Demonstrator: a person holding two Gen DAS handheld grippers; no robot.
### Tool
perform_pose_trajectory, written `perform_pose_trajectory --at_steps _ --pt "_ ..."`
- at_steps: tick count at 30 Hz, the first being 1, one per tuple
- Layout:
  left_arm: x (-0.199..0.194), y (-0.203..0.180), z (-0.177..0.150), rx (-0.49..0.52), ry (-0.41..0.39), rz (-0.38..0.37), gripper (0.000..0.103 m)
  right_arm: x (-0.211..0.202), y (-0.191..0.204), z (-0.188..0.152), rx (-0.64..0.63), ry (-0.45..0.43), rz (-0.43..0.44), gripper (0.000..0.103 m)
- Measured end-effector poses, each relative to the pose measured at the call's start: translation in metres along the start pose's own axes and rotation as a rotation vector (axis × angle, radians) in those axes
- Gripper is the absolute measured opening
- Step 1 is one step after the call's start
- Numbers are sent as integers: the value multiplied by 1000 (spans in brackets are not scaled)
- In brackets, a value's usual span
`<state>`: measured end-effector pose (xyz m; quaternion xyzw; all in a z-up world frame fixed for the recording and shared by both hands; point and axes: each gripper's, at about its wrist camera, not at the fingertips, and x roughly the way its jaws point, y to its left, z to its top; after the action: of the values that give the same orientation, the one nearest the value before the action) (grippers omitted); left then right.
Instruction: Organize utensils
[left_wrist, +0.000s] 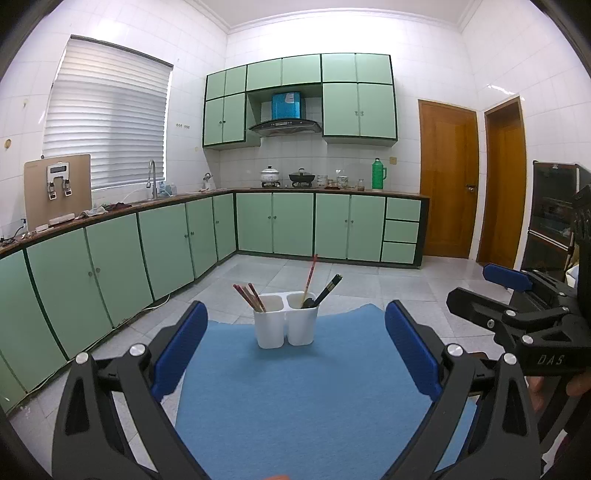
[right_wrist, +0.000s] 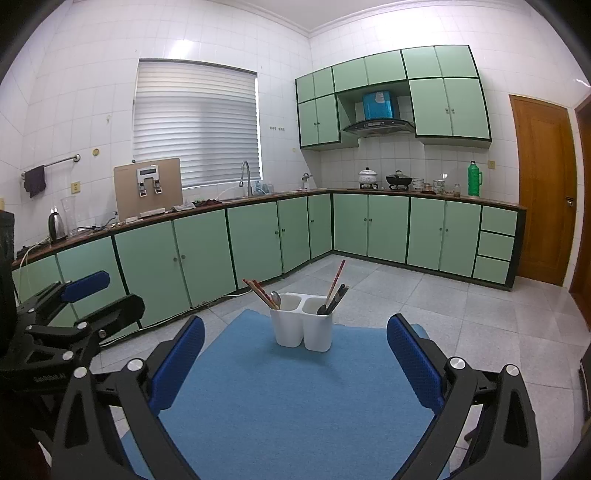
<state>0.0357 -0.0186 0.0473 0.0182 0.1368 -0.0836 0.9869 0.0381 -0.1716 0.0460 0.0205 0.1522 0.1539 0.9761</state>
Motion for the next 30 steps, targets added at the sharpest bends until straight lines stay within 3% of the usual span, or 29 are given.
perform_pose_trajectory --at_steps 30 --pt "-6 2 1 -2 -4 2 94 -1 -3 0 -1 2 -2 97"
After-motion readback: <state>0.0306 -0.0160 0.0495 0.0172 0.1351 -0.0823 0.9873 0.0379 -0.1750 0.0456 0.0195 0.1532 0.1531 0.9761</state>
